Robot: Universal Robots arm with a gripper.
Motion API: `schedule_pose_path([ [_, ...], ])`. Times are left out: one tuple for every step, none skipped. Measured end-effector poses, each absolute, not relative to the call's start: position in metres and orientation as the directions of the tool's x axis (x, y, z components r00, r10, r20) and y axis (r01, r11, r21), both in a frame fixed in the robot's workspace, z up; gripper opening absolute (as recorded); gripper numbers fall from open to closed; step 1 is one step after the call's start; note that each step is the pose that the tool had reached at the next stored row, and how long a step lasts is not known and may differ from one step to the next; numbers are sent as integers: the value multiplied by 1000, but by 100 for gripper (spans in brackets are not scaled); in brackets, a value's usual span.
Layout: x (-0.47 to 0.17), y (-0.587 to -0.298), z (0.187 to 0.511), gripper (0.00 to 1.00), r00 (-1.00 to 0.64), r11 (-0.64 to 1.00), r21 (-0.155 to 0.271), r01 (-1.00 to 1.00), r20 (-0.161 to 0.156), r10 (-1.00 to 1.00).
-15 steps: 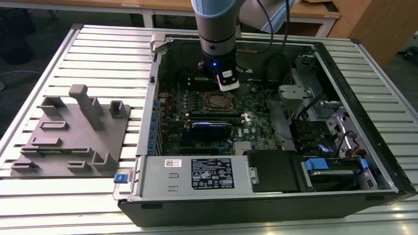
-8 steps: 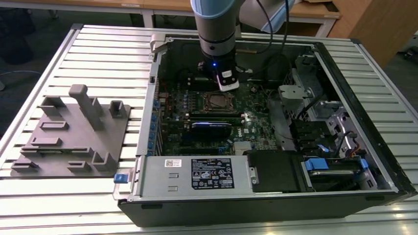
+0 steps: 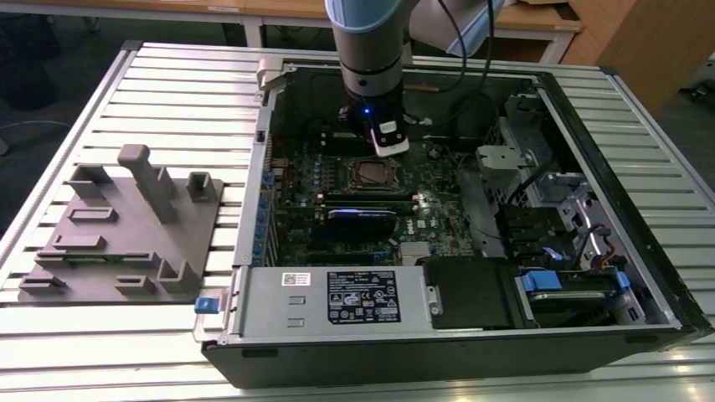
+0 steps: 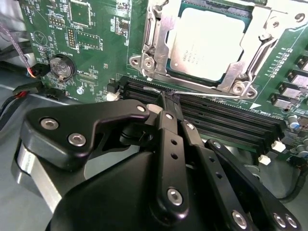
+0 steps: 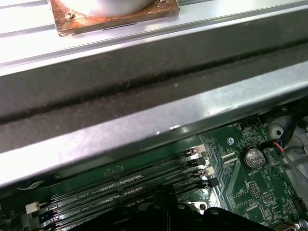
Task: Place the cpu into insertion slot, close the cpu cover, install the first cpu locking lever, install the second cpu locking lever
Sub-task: 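Install the first cpu locking lever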
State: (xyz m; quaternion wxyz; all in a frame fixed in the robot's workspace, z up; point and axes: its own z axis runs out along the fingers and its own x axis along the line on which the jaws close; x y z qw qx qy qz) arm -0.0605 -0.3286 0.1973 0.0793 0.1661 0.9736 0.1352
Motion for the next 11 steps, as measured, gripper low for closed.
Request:
schedule_pose_path([
  [-60,-329,197,11,-932,908,290,302,-110,345],
  [-61,-329,197,11,-932,908,290,302,-111,345],
  [-61,-329,197,11,-932,908,291,300,-115,345],
  [-61,-329,197,11,-931,908,293,298,-121,345],
  [-61,-329,196,11,-930,908,294,297,-124,345],
  [-61,-329,196,11,-930,908,294,297,-125,345],
  [-61,-329,196,11,-930,908,294,297,-125,345],
  [-61,-329,196,11,-930,908,294,297,-125,345],
  [-61,-329,196,11,-930,908,295,297,-126,345],
  [-62,-329,196,11,-930,908,295,297,-127,345],
  [-62,-329,196,11,-930,908,295,296,-128,345],
])
